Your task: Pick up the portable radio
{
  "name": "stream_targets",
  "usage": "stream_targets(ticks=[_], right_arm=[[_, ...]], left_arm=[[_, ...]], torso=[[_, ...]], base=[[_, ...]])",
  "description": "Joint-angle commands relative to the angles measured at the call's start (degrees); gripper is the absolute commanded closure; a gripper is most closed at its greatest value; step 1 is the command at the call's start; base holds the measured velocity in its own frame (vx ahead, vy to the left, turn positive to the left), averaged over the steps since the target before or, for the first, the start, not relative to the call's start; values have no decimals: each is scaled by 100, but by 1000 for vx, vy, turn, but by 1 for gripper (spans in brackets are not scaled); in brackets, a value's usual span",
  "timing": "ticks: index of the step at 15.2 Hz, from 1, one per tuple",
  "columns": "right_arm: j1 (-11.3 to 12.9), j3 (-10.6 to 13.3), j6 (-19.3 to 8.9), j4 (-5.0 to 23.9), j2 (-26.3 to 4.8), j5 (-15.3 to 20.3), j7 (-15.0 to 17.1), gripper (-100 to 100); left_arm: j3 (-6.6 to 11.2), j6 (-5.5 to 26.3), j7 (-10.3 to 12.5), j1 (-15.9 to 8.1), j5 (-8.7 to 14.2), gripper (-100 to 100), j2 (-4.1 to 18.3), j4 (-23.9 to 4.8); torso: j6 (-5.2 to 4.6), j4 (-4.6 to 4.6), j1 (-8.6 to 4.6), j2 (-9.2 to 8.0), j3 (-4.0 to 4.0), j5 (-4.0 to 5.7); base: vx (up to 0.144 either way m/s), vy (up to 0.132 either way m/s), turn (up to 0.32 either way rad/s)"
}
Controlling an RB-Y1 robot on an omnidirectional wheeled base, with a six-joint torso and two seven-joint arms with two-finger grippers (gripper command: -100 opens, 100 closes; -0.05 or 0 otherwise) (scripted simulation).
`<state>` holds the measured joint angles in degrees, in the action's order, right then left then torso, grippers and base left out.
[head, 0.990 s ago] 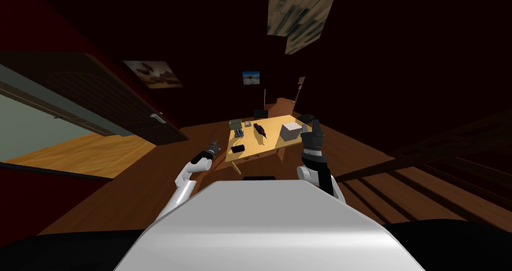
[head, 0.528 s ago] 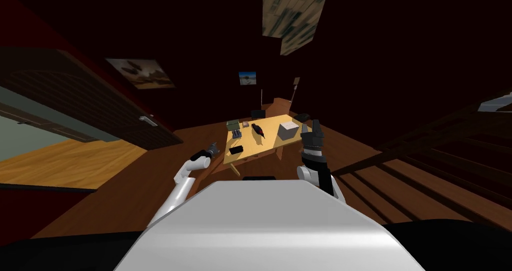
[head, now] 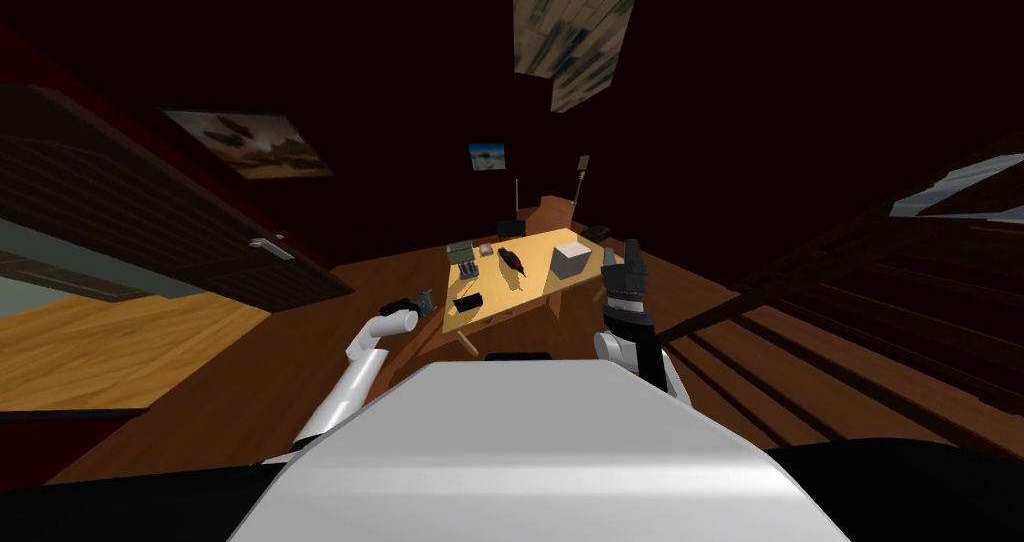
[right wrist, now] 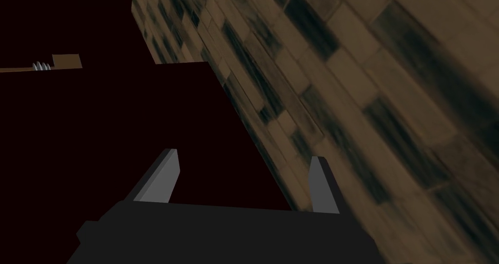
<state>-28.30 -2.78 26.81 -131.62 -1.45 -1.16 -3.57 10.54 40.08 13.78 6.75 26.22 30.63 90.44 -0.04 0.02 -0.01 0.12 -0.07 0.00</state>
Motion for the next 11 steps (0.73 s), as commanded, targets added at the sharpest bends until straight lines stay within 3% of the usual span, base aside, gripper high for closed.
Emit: stream_targets(ticks=[1,2,3,5,6,8,9,11], right_arm=[[0,0,0,0,0,0,0,0],[0,0,0,0,0,0,0,0],[-1,0,0,0,0,0,0,0],[0,0,0,0,0,0,0,0],[-1,0,0,0,0,0,0,0],[0,0,0,0,0,0,0,0],[-1,0,0,0,0,0,0,0],[0,0,0,0,0,0,0,0]], left_arm=[[14,286,33,-79,89,-100,56,-129],[14,349,33,-79,89,-100,56,-129],[34,505,71,-207,232,-100,149,-333],[34,714,71,-207,232,-100,149,-333],[52,848,108,-336,369,-100,235,-535],[52,1072,108,-336,369,-100,235,-535],[68,1227,143,-463,502,-100,315,-734],[68,1420,143,-463,502,-100,315,-734]], torso=[[0,0,0,0,0,0],[1,1,-1,1,-1,0],[4,1,0,1,-1,0],[2,1,-1,4,-2,0],[5,1,-1,3,-2,0],[0,1,-2,5,-3,0],[4,1,-2,3,-2,0],[2,2,-5,5,-3,0]], base=[[13,-1,-186],[10,4,-64],[15,-2,-141],[16,-2,-108],[17,-5,-162],[16,-3,-120],[18,-9,-106],[19,-10,-108]])
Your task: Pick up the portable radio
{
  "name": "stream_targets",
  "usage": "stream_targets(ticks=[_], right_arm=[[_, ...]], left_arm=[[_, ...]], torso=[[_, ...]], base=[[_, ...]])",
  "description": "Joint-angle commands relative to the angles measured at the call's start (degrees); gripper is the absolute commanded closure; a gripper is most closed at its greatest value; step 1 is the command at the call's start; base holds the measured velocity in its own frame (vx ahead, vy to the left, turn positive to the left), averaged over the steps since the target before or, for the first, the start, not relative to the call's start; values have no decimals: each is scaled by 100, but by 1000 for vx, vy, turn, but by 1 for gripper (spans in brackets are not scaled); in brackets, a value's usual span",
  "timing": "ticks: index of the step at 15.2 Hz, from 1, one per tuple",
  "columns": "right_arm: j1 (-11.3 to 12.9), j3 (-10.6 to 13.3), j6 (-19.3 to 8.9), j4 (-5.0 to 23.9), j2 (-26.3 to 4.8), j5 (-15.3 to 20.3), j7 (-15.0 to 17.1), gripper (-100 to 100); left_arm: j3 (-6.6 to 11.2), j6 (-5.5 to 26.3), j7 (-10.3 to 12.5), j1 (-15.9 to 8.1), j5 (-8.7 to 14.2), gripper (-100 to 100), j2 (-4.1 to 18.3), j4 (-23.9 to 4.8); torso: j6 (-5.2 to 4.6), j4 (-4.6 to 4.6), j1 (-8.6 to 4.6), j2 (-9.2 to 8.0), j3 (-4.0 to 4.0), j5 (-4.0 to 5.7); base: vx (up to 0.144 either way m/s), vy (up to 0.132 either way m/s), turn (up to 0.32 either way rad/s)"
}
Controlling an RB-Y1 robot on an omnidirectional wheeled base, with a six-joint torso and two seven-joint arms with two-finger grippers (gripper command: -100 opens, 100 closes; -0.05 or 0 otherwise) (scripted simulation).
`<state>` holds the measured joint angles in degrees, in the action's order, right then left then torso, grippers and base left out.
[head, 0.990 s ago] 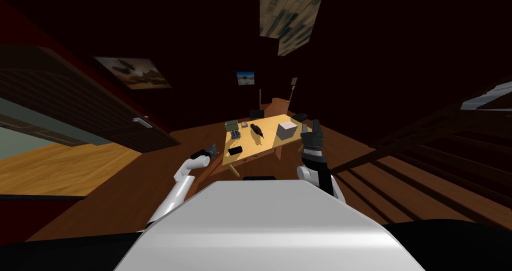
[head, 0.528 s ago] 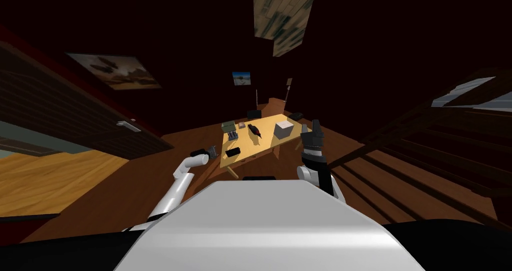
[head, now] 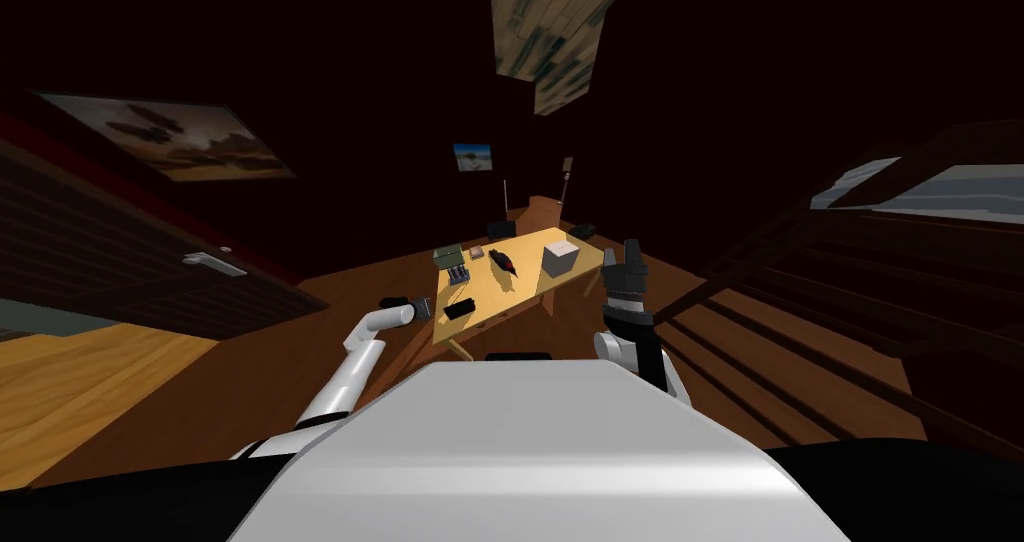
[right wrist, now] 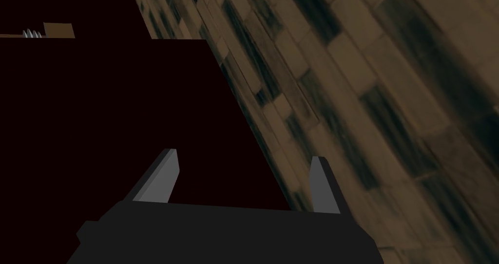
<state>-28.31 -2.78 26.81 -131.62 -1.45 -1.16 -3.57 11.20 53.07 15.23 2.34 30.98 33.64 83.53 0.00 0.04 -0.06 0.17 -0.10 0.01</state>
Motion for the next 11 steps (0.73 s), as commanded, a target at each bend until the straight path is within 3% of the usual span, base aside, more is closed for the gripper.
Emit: stream_targets(ticks=[1,3,4,6,7,11], right_arm=[[0,0,0,0,0,0,0,0],[0,0,0,0,0,0,0,0],[0,0,0,0,0,0,0,0],[0,0,0,0,0,0,0,0],[0,0,0,0,0,0,0,0],[0,0,0,0,0,0,0,0]], left_arm=[[16,286,32,-148,153,-100,89,-236],[16,458,32,-148,153,-100,89,-236],[29,615,64,-271,275,-100,160,-422],[29,783,64,-271,275,-100,160,-422],[41,956,94,-390,392,-100,228,-601],[51,1384,123,-505,503,-100,296,-771]], torso=[[0,0,0,0,0,0],[-2,0,-1,2,-1,0],[0,0,0,0,0,0],[-2,0,-3,2,-1,1],[1,0,-2,0,0,0],[-2,0,-3,1,-1,1]], base=[[21,-13,-132],[21,-9,-118],[19,-15,-149],[20,-11,-100],[22,-15,-98],[23,-14,-118]])
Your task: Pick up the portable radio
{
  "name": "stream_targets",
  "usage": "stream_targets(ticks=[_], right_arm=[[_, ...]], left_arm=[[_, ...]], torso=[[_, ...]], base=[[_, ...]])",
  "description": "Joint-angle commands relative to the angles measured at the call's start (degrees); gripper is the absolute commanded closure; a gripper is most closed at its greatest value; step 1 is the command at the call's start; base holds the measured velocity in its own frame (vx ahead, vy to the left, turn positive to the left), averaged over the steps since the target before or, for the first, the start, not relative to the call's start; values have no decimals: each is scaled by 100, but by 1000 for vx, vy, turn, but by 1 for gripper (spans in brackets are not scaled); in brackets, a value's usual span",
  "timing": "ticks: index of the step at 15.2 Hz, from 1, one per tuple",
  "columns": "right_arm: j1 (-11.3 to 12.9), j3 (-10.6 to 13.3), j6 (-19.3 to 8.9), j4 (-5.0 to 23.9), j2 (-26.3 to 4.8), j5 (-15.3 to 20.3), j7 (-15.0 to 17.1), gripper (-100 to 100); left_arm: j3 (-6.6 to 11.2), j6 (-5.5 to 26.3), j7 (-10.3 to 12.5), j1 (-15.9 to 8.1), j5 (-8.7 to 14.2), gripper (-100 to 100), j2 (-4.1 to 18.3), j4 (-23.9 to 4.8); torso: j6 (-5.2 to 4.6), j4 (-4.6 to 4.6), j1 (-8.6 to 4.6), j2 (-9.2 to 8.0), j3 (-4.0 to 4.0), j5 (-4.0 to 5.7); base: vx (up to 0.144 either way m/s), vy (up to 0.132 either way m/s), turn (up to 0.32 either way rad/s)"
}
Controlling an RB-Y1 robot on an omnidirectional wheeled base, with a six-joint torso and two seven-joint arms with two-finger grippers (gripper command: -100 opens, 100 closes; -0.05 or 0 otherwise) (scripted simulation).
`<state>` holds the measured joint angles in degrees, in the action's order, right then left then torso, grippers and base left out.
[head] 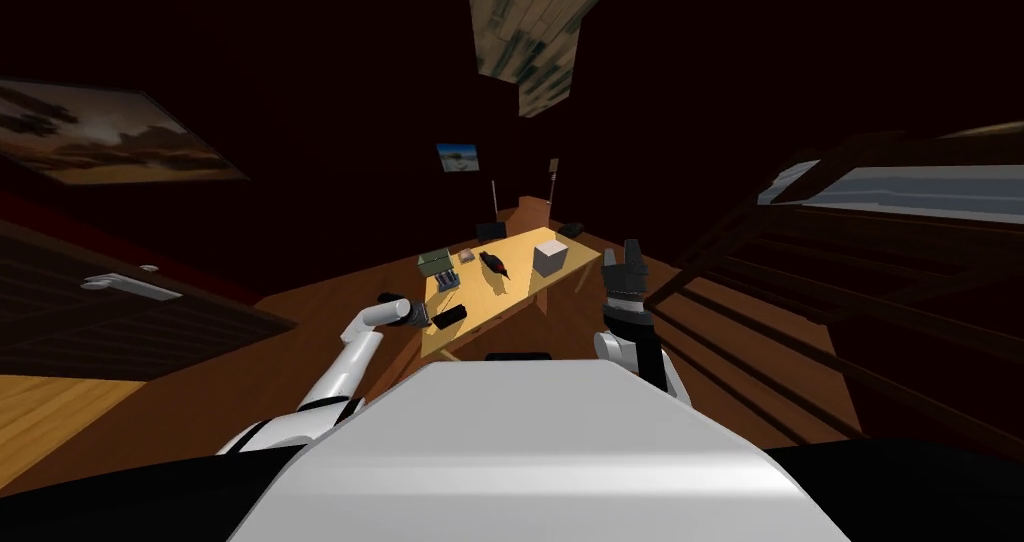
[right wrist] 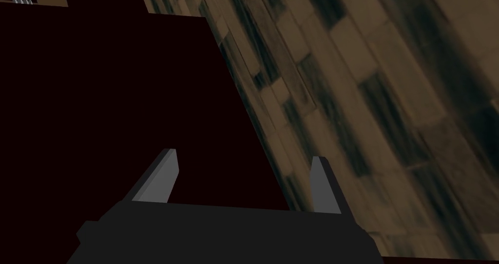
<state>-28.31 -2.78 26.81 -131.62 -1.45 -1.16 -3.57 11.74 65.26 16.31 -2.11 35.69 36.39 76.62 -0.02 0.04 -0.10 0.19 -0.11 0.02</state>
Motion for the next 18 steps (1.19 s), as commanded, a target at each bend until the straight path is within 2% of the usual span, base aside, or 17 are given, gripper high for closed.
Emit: stream_targets(ticks=[1,2,3,4,6,7,8,13,14,18], right_arm=[[0,0,0,0,0,0,0,0],[0,0,0,0,0,0,0,0],[0,0,0,0,0,0,0,0],[0,0,0,0,0,0,0,0],[0,0,0,0,0,0,0,0],[-1,0,0,0,0,0,0,0],[0,0,0,0,0,0,0,0],[0,0,0,0,0,0,0,0],[0,0,0,0,0,0,0,0],[0,0,0,0,0,0,0,0]], left_arm=[[-3,173,14,-60,32,-100,21,-80],[7,379,41,-168,137,-100,88,-238],[7,454,41,-168,137,-100,88,-238],[16,597,67,-270,235,-100,154,-385],[16,716,67,-270,235,-100,154,-385],[24,930,90,-364,325,-100,218,-519],[24,959,90,-364,325,-100,218,-519],[44,1545,149,-594,547,-100,391,-833],[44,1555,149,-594,547,-100,391,-833],[56,1916,186,-731,683,-100,521,-1011]], torso=[[0,0,0,0,0,0],[2,0,1,-1,0,0],[0,0,1,0,0,0],[0,0,0,1,-1,0],[1,1,-1,3,-2,1],[4,0,2,1,-1,0],[0,0,1,0,0,0],[1,0,-1,1,-1,0],[1,0,0,1,-1,0],[2,0,1,-2,1,0]], base=[[20,-10,-71],[27,-13,-112],[28,-16,-139],[31,-21,-204],[26,-9,-76],[22,-13,-89],[24,-15,-116],[28,-14,-121],[26,-9,-75],[22,-10,-81]])
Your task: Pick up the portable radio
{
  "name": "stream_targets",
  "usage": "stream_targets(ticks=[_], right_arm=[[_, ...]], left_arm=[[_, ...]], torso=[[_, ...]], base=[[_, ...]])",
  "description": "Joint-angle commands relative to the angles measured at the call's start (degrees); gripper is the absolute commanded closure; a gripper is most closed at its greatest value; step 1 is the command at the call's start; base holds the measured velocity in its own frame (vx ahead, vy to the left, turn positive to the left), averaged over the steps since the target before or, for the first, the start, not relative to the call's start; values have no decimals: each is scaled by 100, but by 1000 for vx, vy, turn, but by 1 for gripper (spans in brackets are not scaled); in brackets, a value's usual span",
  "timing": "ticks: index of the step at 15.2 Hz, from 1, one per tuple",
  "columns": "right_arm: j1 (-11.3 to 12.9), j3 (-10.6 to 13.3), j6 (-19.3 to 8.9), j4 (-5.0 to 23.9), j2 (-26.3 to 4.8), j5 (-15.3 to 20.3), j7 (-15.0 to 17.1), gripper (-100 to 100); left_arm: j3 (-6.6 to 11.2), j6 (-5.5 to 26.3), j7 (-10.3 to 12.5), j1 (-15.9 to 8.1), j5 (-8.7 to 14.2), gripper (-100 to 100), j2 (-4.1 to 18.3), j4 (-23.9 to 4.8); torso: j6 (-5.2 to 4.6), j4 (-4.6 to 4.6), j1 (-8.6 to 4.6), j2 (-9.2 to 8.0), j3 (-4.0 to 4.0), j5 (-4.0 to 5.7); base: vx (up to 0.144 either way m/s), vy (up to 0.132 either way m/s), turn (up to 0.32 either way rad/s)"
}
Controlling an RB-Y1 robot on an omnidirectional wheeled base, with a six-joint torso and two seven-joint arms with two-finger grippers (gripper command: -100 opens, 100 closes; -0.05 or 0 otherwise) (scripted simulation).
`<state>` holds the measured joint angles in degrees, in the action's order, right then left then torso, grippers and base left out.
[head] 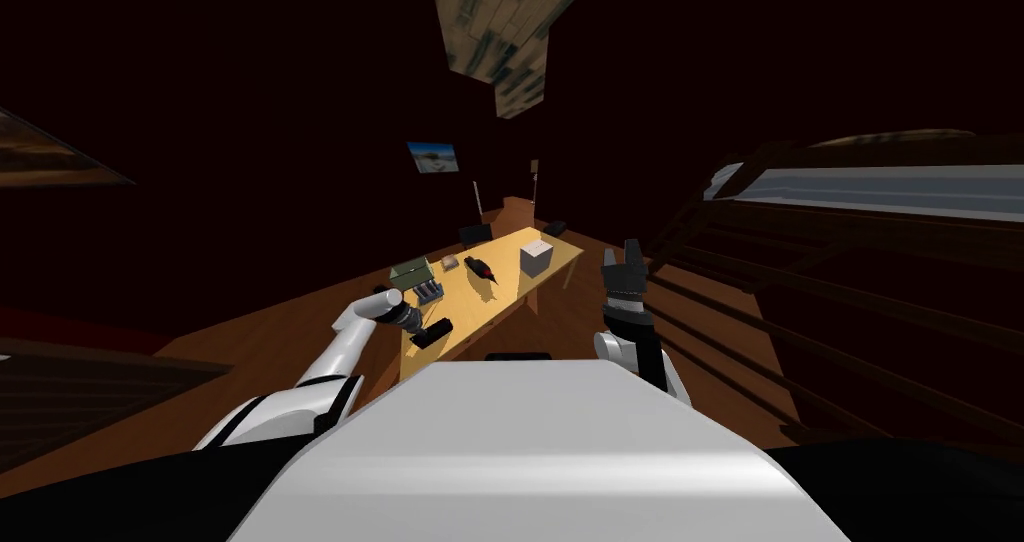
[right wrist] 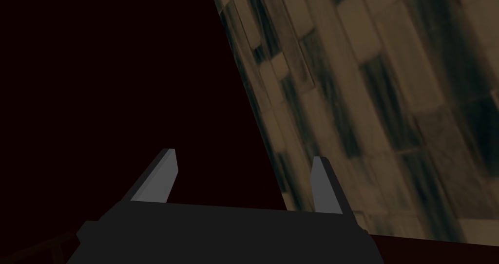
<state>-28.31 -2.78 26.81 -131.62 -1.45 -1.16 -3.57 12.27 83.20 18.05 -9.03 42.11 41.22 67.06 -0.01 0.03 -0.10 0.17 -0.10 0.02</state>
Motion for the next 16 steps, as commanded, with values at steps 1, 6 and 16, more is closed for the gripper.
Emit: stream_targets(ticks=[1,6,16], right_arm=[[0,0,0,0,0,0,0,0],[0,-1,0,0,0,0,0,0],[0,0,0,0,0,0,0,0]], left_arm=[[5,182,17,-61,64,-100,64,-84],[-49,-252,-81,-9,-103,-100,-191,-300],[-7,12,-17,-18,7,100,-19,-102]], torso=[[0,0,0,0,0,0],[3,-1,13,-8,4,-4],[2,-7,7,-14,10,2]], base=[[23,-10,-108],[7,14,-18],[-2,-5,4]])
